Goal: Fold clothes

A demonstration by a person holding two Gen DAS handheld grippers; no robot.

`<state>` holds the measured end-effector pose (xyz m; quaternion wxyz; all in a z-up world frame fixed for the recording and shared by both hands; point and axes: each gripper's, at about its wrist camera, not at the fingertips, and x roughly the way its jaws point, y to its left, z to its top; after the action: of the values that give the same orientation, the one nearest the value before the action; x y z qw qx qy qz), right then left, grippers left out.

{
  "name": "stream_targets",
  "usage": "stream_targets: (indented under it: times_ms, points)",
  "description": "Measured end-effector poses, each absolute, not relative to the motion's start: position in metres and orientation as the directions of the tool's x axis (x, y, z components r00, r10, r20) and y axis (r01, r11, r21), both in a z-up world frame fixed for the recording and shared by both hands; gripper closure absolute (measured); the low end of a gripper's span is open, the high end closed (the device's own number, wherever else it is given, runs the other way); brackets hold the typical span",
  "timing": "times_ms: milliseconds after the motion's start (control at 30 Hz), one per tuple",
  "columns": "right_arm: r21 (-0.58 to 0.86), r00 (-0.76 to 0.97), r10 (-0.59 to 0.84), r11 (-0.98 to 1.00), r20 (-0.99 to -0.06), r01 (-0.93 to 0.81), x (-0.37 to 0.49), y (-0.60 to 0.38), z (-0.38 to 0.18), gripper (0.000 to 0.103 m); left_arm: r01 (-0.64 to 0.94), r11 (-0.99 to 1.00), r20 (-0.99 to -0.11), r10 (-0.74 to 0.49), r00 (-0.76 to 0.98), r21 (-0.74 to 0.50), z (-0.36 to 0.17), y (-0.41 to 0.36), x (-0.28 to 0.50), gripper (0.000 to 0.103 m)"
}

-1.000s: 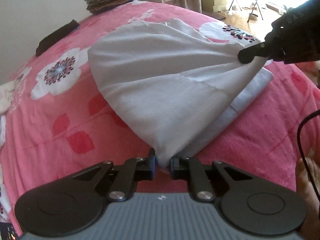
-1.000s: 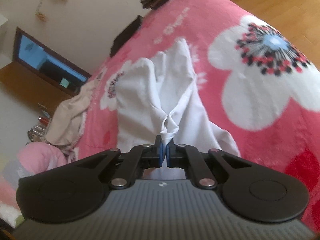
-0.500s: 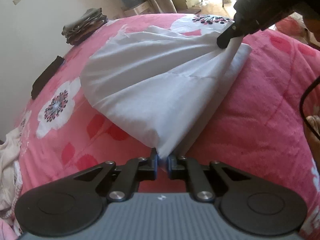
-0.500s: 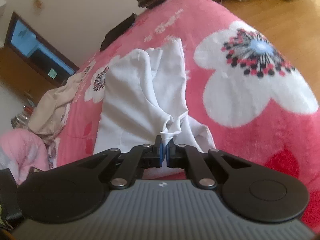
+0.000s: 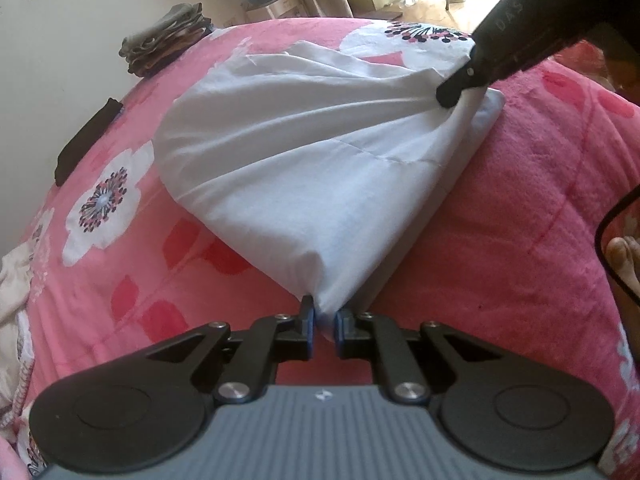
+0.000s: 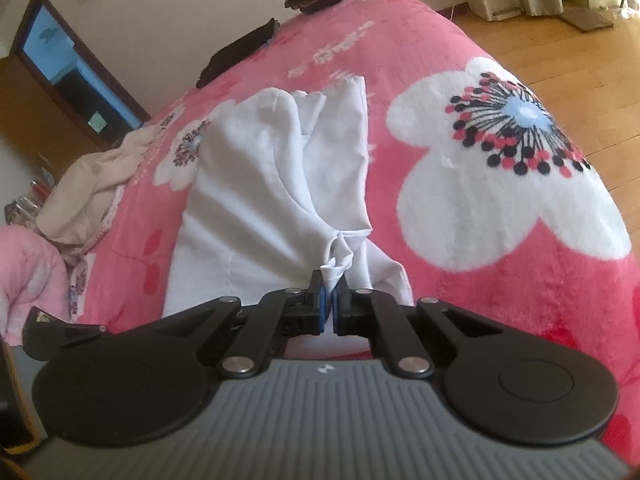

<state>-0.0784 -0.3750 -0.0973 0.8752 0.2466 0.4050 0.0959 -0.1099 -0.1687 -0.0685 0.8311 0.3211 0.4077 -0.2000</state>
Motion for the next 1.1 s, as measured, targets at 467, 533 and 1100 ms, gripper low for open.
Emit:
stream_targets:
  times_ms: [467,533,1100]
  points:
    - [0.484,0.642,0.355,0.874,-0.679,0.029,-0.074,-0.375,-0.108,0.101,0.584,0.769,-0.831,-0.130,0.541,0.260,-0.064,-0.157,-0.107,0.086]
    - [0.482,0.641,0.355,0.876,-0.681,0.027,-0.072,-0.375,-0.108,0.101,0.591,0.775,-0.838,-0.158,0.523,0.223,-0.062,-0.149,-0.107,0.084]
    - [0.567,0.627,0.391,0.818,-0.674,0.099,-0.076,-0.391,-0.103,0.082,0.541,0.833,-0.740,-0.293,0.606,0.114,-0.020,-0.092,-0.087,0.079]
